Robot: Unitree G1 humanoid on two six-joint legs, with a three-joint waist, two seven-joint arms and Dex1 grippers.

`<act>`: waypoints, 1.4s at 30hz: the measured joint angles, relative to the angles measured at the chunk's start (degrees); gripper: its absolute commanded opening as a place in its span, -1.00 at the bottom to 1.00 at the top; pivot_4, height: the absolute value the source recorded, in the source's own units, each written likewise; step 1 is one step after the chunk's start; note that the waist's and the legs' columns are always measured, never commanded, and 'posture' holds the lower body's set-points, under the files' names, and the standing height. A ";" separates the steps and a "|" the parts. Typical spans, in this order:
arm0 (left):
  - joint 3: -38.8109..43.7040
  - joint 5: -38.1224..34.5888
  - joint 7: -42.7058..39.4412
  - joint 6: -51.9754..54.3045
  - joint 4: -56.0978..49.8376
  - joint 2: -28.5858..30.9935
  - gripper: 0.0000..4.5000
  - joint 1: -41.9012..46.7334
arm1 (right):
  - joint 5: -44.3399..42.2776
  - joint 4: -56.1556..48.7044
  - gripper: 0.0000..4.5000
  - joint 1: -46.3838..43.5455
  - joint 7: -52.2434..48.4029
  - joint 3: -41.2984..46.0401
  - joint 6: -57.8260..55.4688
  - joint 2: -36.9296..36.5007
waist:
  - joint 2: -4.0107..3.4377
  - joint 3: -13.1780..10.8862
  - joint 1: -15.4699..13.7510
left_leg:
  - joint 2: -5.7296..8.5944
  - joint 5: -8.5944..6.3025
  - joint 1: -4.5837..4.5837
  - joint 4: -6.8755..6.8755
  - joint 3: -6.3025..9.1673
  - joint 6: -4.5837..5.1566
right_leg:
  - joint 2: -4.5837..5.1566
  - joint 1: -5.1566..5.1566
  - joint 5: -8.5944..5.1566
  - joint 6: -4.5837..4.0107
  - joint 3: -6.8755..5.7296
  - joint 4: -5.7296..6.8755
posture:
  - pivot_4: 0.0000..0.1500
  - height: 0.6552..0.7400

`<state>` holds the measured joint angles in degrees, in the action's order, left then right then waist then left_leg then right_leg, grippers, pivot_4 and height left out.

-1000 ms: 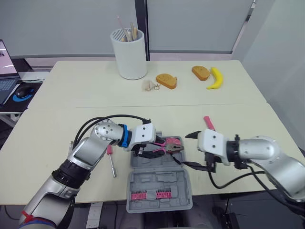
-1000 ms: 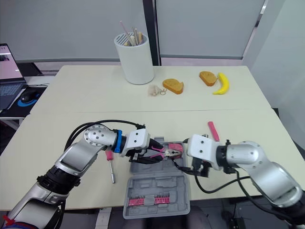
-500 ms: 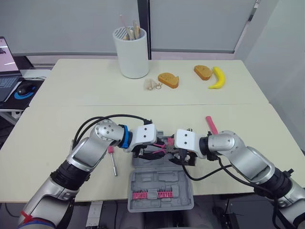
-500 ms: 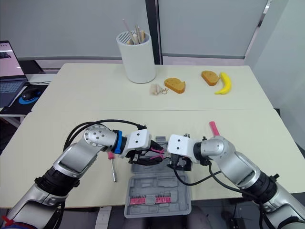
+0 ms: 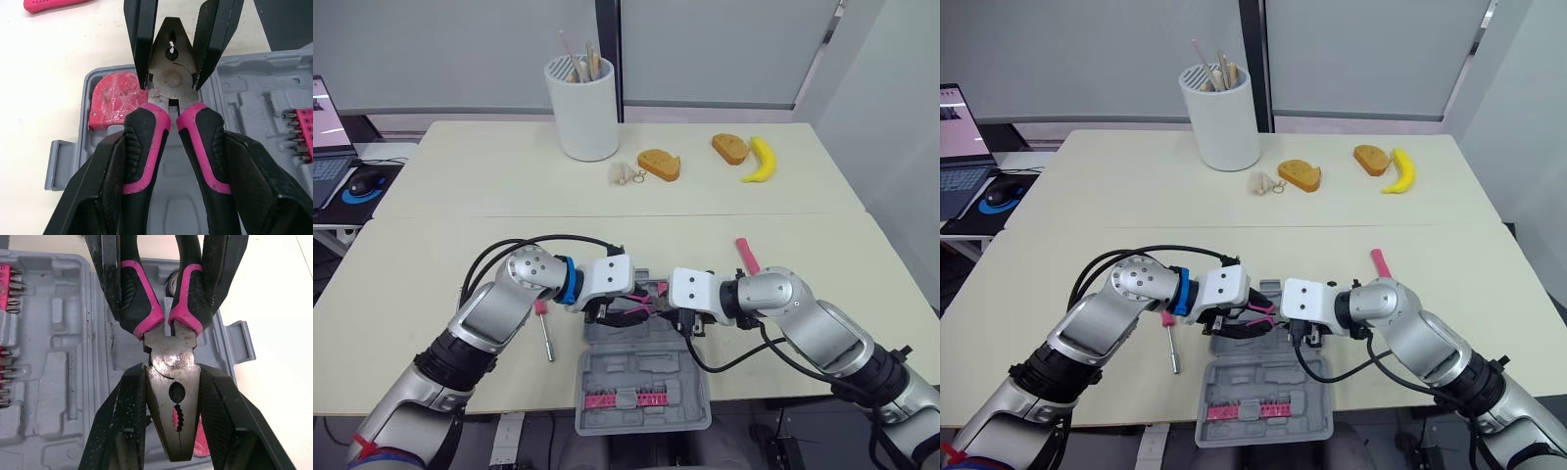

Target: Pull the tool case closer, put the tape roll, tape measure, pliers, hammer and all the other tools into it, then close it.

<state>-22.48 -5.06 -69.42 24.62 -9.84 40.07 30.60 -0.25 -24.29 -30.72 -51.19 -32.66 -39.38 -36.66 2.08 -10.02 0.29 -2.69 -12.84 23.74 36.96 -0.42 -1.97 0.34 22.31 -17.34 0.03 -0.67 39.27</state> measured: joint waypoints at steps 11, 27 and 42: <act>2.57 -4.17 -4.07 0.91 -1.20 3.01 1.00 -0.31 | 0.60 -0.34 -0.45 0.03 -1.44 0.93 1.35 -0.13 | -0.01 -0.01 0.08 | -0.01 0.00 -0.01 0.01 -0.01 0.00 | 0.00 0.04 0.00 -0.01 0.01 0.10 | 1.00 1.00; 22.21 -10.61 -12.58 -15.79 5.07 18.75 1.00 -24.15 | 2.42 -0.83 -0.45 -4.56 -8.67 0.09 1.46 -5.73 | -0.12 -0.07 0.88 | -0.23 0.00 -0.10 0.00 -0.04 0.00 | 0.35 0.09 -0.04 -0.08 0.00 0.28 | 1.00 1.00; 25.07 -10.68 -11.02 -25.48 7.89 18.03 1.00 -27.73 | 9.64 12.82 -0.45 -8.05 -8.96 -8.02 3.09 3.59 | -0.13 -0.08 0.58 | -0.10 0.00 -0.08 0.00 -0.09 0.00 | 0.45 0.15 -0.05 -0.07 -0.02 0.42 | 1.00 1.00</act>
<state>2.59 -15.74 -80.44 -0.86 -1.95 58.10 2.87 9.39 -11.47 -38.77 -60.15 -40.68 -36.30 -33.07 1.95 -10.10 0.87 -2.79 -12.84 23.66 36.96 -0.51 -1.96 0.79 22.46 -17.39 -0.05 -0.69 39.69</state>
